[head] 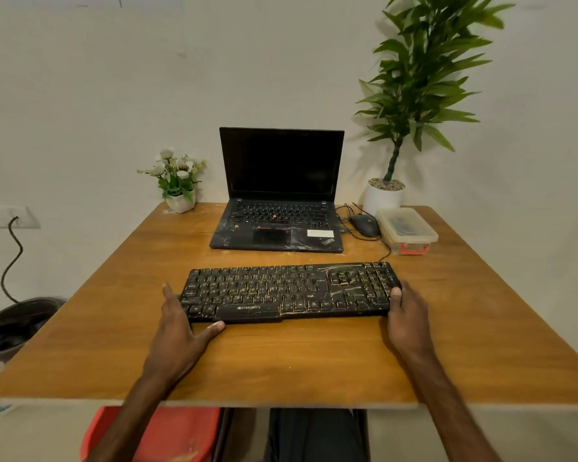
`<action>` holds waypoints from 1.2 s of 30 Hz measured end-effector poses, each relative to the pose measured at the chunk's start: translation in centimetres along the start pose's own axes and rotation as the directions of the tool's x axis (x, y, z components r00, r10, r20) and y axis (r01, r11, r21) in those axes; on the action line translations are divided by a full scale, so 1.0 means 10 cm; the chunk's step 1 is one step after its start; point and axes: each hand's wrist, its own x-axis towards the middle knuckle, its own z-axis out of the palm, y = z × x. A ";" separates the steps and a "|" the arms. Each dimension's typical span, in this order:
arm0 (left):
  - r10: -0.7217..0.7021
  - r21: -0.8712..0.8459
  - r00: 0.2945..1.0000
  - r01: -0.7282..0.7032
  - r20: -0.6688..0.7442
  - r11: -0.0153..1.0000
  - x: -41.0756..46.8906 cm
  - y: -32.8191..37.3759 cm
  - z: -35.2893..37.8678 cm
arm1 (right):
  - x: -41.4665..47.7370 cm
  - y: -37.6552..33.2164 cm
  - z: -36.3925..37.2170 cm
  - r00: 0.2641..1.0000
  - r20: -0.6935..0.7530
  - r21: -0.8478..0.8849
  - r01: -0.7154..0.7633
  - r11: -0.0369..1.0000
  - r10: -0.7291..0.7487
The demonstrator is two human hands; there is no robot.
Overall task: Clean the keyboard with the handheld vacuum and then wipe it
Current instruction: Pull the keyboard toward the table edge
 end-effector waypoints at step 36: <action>0.492 0.297 0.720 -0.668 0.489 0.683 0.86 2.55 2.23 | 1.46 0.70 -0.48 0.953 -0.188 0.228 -0.193 0.954 0.238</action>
